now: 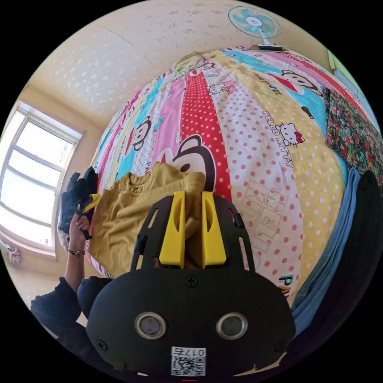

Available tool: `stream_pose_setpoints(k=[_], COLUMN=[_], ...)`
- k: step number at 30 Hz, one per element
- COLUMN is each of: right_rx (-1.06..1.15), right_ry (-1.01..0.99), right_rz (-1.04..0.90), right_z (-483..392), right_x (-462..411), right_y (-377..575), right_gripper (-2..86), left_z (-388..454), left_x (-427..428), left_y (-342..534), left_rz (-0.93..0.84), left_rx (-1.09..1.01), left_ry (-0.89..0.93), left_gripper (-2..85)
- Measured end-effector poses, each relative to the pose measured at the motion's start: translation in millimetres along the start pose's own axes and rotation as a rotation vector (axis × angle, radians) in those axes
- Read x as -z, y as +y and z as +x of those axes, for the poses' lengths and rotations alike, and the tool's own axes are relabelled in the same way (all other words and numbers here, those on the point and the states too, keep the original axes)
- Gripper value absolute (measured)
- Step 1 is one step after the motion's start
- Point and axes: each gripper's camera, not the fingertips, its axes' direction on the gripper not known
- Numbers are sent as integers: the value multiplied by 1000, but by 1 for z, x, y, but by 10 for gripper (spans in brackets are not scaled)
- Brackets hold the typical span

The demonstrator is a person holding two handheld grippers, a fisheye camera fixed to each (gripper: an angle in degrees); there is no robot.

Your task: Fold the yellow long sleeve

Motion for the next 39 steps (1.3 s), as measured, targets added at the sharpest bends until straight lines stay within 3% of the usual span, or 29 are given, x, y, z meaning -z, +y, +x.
stream_pose_setpoints(k=[3,11,12,14,16,18,20,24,29,31,36,39], right_rx=[36,178,171,102,37,-19,-62,-60,-49,-79,187,280], right_ry=[-54,-85,-76,-52,-42,-51,-91,-182,47,119,59,181], right_rz=[91,268,261,190,142,124,151,232,172,125,245,275], right_z=[-1,-25,-22,-5,10,23,35,35,33,34,-13,-15], right_x=[25,88,86,67,49,38,39,67,67,65,101,85], right_y=[5,-24,-28,-39,-41,-38,-31,-25,-46,-43,43,112], right_gripper=[41,27,26,26,26,28,32,43,88,93,68,27], left_z=[8,27,24,13,6,6,12,27,7,-10,-24,-23], left_x=[6,73,72,47,22,1,1,31,33,41,87,94], left_y=[7,3,1,-8,-9,-6,0,4,-15,-6,68,133], left_rz=[47,347,337,208,122,71,100,194,198,225,255,200], left_rx=[-57,-139,-131,-97,-28,-24,-33,-49,44,94,133,222], left_ry=[13,37,46,112,26,-57,-128,-72,-50,52,100,194], left_gripper=[3,2,5,108,163,147,70,46,80,112,174,225])
